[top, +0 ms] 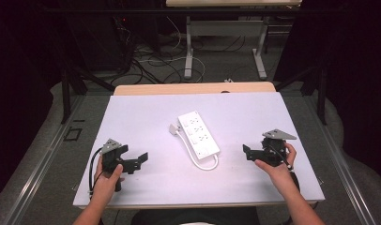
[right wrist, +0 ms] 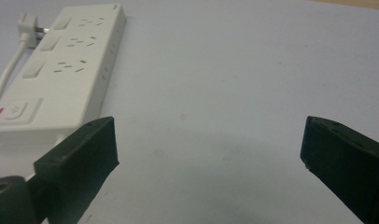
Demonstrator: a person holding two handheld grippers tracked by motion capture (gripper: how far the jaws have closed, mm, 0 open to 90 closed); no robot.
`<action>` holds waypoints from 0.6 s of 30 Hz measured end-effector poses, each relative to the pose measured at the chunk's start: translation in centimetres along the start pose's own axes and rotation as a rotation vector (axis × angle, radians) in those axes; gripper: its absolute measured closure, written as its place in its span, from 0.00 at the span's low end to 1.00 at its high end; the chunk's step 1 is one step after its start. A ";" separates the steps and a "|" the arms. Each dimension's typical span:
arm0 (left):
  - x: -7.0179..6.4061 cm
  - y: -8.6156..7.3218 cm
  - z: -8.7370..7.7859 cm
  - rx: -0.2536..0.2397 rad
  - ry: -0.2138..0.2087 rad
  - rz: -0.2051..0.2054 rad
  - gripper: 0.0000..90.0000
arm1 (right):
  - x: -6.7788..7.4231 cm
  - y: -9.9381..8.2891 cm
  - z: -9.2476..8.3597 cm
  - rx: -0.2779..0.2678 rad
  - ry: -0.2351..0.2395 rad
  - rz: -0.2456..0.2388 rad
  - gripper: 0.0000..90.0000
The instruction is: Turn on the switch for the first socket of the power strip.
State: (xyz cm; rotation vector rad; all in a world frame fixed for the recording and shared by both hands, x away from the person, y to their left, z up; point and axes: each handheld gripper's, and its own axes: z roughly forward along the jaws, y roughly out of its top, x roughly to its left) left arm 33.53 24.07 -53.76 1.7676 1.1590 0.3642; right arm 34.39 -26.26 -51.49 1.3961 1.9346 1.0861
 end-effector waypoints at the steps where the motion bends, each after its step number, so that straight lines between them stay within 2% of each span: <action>1: -0.1 0.0 0.0 -0.001 0.005 0.012 0.00 | 0.3 -0.4 -0.3 -0.004 -0.004 -0.010 0.06; 2: -0.3 -0.1 -0.1 0.005 0.018 0.031 0.00 | 0.4 -0.5 -0.4 0.000 -0.006 -0.013 0.07; 6: -0.7 -0.1 0.0 0.003 0.029 0.051 0.00 | 0.5 -0.8 -0.5 0.007 0.001 -0.018 0.08; 8: -1.0 -0.2 0.1 -0.005 0.031 0.060 0.00 | 0.6 -0.8 -0.3 0.005 -0.022 -0.032 0.12; 16: -1.1 -0.3 0.0 -0.007 0.034 0.056 0.00 | 1.1 -0.6 -0.3 0.013 -0.011 -0.036 0.12; 18: -1.1 -0.3 -0.1 -0.006 0.035 0.055 0.00 | 1.2 -0.4 -0.3 0.010 0.005 -0.019 0.13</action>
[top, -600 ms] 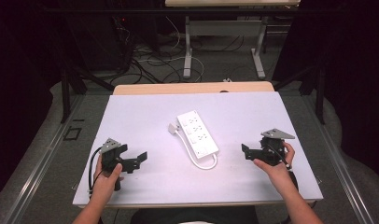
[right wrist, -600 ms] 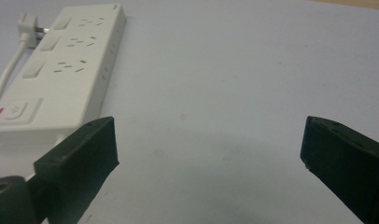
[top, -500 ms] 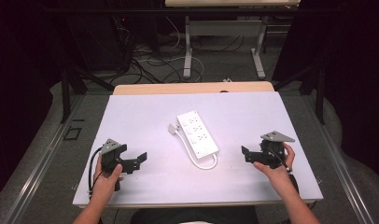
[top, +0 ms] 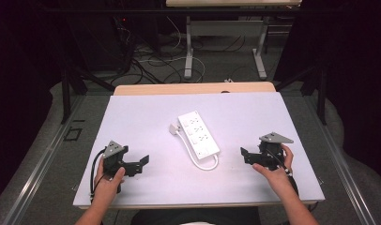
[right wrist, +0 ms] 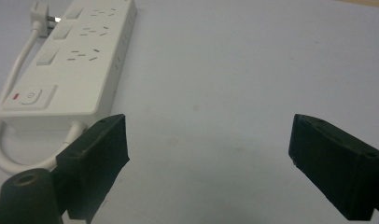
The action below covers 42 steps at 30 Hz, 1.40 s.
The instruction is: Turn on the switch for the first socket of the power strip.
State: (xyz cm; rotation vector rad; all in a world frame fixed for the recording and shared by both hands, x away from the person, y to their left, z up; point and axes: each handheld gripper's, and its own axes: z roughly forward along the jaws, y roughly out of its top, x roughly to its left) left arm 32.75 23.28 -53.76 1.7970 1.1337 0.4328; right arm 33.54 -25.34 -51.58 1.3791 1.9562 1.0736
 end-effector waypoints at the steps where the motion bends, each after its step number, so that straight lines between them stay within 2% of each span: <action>1: 0.0 0.0 0.0 0.000 -0.001 -0.009 0.00 | 0.0 0.0 0.0 0.000 0.000 0.000 0.13; 8: 0.2 -0.1 0.0 0.005 0.006 -0.015 0.01 | 0.2 0.6 0.1 0.014 0.032 0.008 0.16; 20: 0.1 -0.2 0.0 0.012 0.008 -0.013 0.01 | 2.1 2.7 0.6 0.117 0.094 -0.029 0.17; 22: 0.1 -0.2 0.0 0.014 0.009 -0.011 0.01 | 2.2 3.0 0.6 0.130 0.095 -0.042 0.17; 31: 0.1 -0.3 0.0 0.016 0.008 -0.009 0.01 | 2.9 4.4 0.8 0.193 0.099 -0.039 0.17; 42: 0.0 -0.3 0.1 0.022 0.008 -0.009 0.01 | 3.2 6.1 0.9 0.224 0.103 -0.023 0.18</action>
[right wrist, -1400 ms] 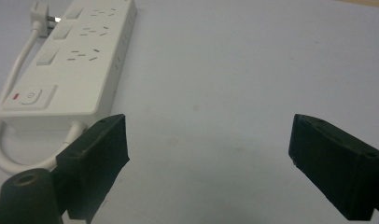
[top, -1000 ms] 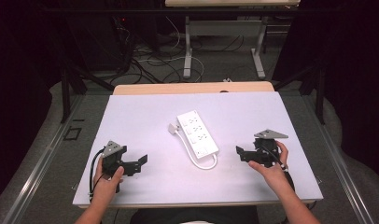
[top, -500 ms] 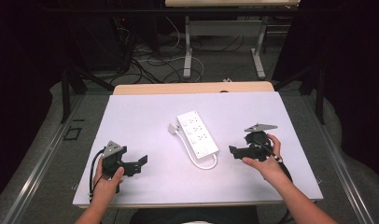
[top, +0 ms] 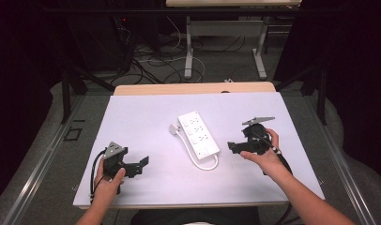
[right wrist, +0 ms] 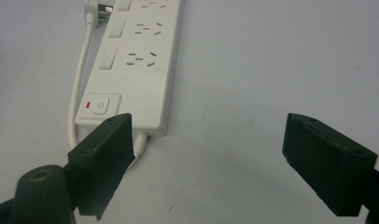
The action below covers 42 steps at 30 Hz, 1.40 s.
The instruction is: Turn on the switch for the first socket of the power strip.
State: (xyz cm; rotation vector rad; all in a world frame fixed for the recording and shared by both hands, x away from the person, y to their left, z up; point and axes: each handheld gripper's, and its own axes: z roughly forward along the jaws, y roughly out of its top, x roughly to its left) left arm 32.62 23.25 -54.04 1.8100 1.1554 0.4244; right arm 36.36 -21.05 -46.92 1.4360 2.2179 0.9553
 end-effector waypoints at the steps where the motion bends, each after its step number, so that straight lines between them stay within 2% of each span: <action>1: 0.0 0.0 0.0 0.000 0.000 0.000 0.01 | 0.0 0.2 0.0 0.006 0.007 0.007 0.18; 9: 0.0 0.0 0.0 -0.002 0.001 0.001 0.01 | 0.0 1.3 0.2 0.036 0.012 0.024 0.21; 12: 0.0 0.0 0.0 0.002 0.002 0.002 0.01 | -0.1 2.0 0.3 0.061 0.023 0.049 0.22; 20: 0.0 0.0 0.0 0.003 0.003 0.000 0.01 | -0.5 3.1 0.5 0.082 0.030 0.079 0.25; 21: 0.0 0.0 0.1 -0.002 0.002 0.000 0.01 | -0.4 3.2 0.6 0.091 0.038 0.098 0.25; 23: 0.0 0.0 0.0 -0.001 0.002 -0.001 0.01 | -0.6 3.5 0.6 0.101 0.041 0.102 0.27; 25: 0.0 0.0 0.0 0.002 0.003 -0.002 0.01 | -0.6 3.7 0.9 0.110 0.066 0.125 0.30; 36: 0.0 -0.1 0.1 0.004 0.004 -0.003 0.01 | -0.1 4.6 1.6 0.141 0.102 0.135 0.38; 42: 0.1 -0.1 0.1 0.003 0.005 -0.003 0.01 | 0.6 5.1 2.2 0.158 0.109 0.108 0.42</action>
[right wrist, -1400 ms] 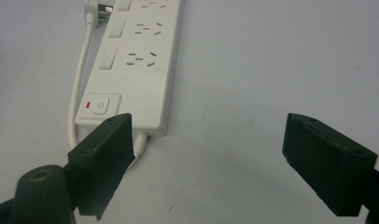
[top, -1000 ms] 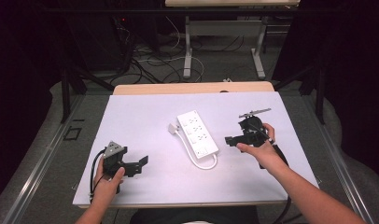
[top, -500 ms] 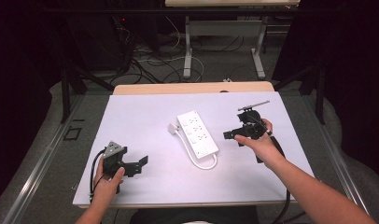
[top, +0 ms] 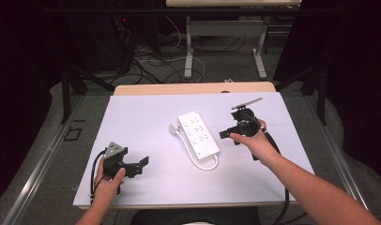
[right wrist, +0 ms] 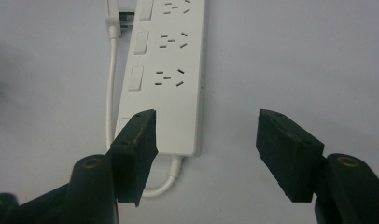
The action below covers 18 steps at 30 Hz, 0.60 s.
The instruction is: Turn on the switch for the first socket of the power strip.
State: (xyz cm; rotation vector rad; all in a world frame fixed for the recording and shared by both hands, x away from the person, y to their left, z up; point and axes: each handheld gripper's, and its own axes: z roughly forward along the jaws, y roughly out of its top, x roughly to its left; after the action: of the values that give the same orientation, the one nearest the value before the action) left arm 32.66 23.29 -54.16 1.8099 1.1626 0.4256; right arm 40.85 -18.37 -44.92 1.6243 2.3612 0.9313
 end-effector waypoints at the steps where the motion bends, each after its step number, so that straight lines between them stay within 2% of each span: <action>1: 0.0 0.0 0.0 0.000 0.000 0.000 0.01 | 0.1 0.1 0.1 -0.001 0.008 -0.007 0.42; 3: 0.0 0.0 0.0 0.000 0.000 0.000 0.01 | 0.5 0.2 0.4 0.004 0.000 -0.018 0.42; 8: 0.0 0.0 0.0 -0.004 0.000 0.000 0.01 | 1.7 0.7 1.2 0.010 0.015 -0.040 0.43; 18: 0.0 0.0 0.0 -0.003 0.002 0.002 0.01 | 2.8 1.4 2.5 0.014 0.047 -0.040 0.44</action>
State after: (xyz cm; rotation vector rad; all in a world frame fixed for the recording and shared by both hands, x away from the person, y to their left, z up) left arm 32.63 23.32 -54.15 1.8089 1.1610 0.4304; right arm 41.89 -14.52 -45.46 1.5704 2.4268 0.9577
